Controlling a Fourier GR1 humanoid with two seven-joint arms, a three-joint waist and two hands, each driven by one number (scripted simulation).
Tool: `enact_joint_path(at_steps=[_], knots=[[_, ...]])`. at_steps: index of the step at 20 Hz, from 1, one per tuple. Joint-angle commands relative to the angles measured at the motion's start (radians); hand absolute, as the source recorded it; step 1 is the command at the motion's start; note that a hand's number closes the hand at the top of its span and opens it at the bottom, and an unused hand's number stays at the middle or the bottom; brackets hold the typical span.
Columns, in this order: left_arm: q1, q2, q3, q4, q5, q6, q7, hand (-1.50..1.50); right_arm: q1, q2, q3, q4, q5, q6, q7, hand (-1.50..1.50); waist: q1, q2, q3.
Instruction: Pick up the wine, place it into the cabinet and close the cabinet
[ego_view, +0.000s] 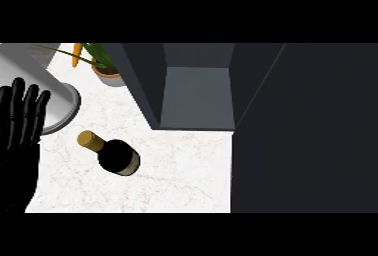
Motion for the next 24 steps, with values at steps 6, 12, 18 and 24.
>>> enact_joint_path(at_steps=[6, 12, 18, 24], knots=[[-0.386, -0.071, -0.036, 0.271, -0.132, 0.141, 0.184, -1.5, 0.213, 0.065, 0.099, -0.136, 0.065, -0.01, -0.049, -1.5, -0.053, 0.001, 0.016], [-0.339, -0.107, -0.25, 0.194, -0.02, 0.348, 0.397, -1.5, 0.222, -0.056, 0.183, -0.258, -0.169, 0.189, 0.165, -1.5, -0.033, -0.004, 0.015], [-0.421, -0.108, -0.389, 0.137, -0.143, 0.506, 0.578, -1.5, 0.293, -0.064, 0.205, -0.467, -0.198, 0.146, 0.318, -1.5, -0.024, -0.004, 0.015], [-0.558, -0.108, -0.442, 0.064, -0.272, 0.591, 0.828, -1.5, 0.293, -0.064, 0.236, -0.496, -0.178, 0.14, 0.348, -1.5, -0.018, -0.006, 0.015]])
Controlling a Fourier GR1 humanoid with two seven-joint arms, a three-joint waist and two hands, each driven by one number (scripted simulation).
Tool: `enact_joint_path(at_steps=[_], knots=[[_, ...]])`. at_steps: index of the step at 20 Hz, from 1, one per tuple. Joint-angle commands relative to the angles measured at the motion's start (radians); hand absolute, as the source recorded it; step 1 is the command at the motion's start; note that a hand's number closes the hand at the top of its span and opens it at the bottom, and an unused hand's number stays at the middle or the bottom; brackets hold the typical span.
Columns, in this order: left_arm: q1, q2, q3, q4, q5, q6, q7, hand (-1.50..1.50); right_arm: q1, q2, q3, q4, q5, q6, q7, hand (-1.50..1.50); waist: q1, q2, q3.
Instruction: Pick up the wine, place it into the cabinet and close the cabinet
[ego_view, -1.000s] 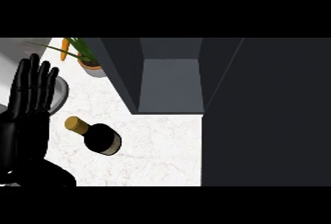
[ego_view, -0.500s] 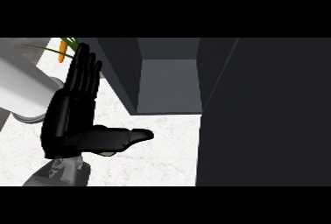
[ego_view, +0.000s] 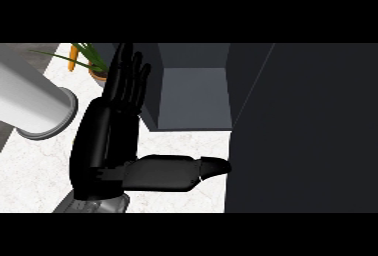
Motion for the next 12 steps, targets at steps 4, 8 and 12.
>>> enact_joint_path(at_steps=[4, 8, 12], knots=[[-0.134, -0.001, -0.076, -0.03, -0.126, 0.113, 0.212, -1.5, 0.057, 0.024, 0.08, -0.185, 0.029, -0.052, 0.099, -1.5, 0.002, -0.002, 0.0], [-0.153, -0.001, -0.099, -0.055, -0.189, 0.144, 0.282, -1.5, 0.111, 0.006, 0.117, -0.261, 0.039, -0.054, 0.123, -1.5, -0.001, -0.006, 0.0], [-0.201, -0.001, -0.08, -0.037, -0.216, 0.156, 0.328, -1.5, 0.017, -0.026, 0.023, -0.282, -0.033, -0.074, 0.204, -1.5, 0.003, -0.002, 0.0]])
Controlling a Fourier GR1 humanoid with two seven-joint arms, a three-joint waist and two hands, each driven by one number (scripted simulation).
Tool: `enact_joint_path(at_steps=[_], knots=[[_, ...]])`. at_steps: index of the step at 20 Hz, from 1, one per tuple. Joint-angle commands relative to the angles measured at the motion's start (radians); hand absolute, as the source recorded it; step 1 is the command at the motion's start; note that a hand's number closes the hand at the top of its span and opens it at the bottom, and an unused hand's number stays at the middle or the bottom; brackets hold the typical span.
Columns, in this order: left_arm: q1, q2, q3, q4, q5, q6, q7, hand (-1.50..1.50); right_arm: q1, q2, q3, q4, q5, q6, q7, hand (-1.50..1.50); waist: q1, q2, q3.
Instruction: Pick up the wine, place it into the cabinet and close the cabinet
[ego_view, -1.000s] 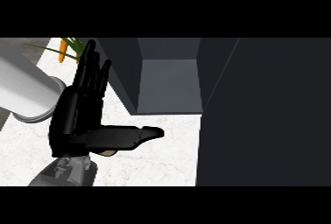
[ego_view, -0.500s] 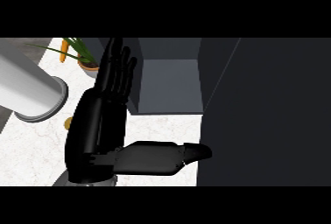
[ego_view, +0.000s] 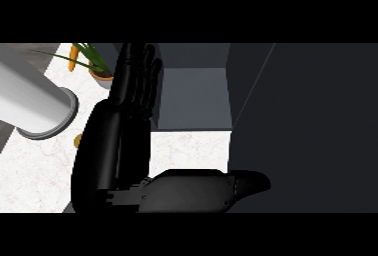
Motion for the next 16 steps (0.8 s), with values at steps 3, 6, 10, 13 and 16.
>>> enact_joint_path(at_steps=[3, 6, 10, 13, 16], knots=[[-0.045, -0.001, -0.061, -0.027, -0.126, 0.079, 0.142, -1.5, 0.029, -0.015, 0.012, -0.216, -0.028, -0.035, 0.115, -1.5, 0.002, -0.001, 0.0], [-0.016, -0.001, -0.074, -0.064, -0.204, 0.049, 0.189, -1.5, 0.034, -0.014, -0.002, -0.21, -0.041, -0.041, 0.105, -1.5, 0.007, -0.002, 0.0], [0.033, -0.001, -0.048, -0.106, -0.217, 0.018, 0.19, -1.5, 0.055, -0.032, 0.005, -0.234, -0.034, -0.036, 0.11, -1.5, 0.006, -0.001, 0.0], [0.015, -0.001, -0.022, -0.095, -0.231, 0.017, 0.218, -1.5, 0.058, -0.034, 0.031, -0.247, -0.021, -0.046, 0.123, -1.5, 0.0, 0.0, 0.0], [-0.005, 0.009, 0.077, -0.134, -0.214, -0.071, 0.236, -1.5, 0.042, -0.048, 0.004, -0.235, -0.036, -0.037, 0.114, -1.5, 0.003, 0.001, 0.0]])
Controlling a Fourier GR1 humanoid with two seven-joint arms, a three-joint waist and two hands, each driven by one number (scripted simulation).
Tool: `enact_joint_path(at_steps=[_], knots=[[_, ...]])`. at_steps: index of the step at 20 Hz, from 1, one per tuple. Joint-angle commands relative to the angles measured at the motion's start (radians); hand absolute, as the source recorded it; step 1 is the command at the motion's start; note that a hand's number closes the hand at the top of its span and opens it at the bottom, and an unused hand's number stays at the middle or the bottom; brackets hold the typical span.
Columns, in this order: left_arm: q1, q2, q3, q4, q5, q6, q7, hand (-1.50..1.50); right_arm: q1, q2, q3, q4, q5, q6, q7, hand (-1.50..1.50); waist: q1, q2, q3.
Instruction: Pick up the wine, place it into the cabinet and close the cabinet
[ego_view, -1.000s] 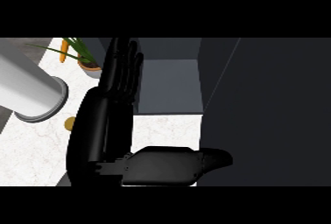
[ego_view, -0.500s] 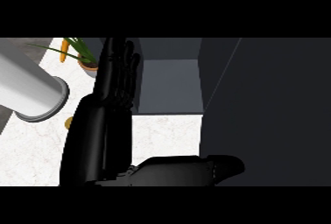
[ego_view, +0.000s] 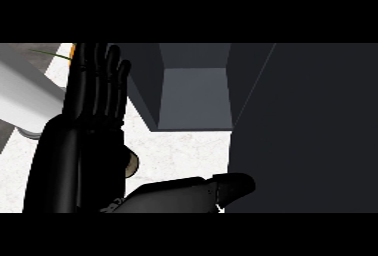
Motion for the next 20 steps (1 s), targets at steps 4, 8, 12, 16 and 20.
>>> enact_joint_path(at_steps=[4, 8, 12, 16, 20], knots=[[0.072, 0.025, 0.051, -0.093, -0.011, -0.075, 0.063, -1.5, -0.02, -0.019, -0.02, -0.206, -0.052, -0.035, 0.148, -1.5, 0.006, 0.003, -0.001], [0.126, 0.082, 0.105, -0.147, 0.009, -0.113, 0.072, -1.5, -0.002, -0.017, 0.007, -0.261, -0.035, -0.064, 0.173, -1.5, 0.004, 0.0, -0.001], [0.132, 0.126, 0.179, -0.171, 0.071, -0.168, 0.056, -1.5, -0.044, -0.014, -0.01, -0.204, -0.043, -0.058, 0.153, -1.5, 0.003, 0.004, -0.001], [0.242, 0.127, 0.146, -0.264, 0.046, -0.173, 0.063, -1.5, 0.011, -0.034, -0.008, -0.196, -0.044, -0.026, 0.1, -1.5, 0.003, 0.001, 0.0], [0.258, 0.203, 0.316, -0.248, 0.187, -0.203, 0.025, -1.5, 0.062, -0.035, 0.049, -0.271, -0.025, -0.04, 0.132, -1.5, -0.01, -0.001, -0.001]])
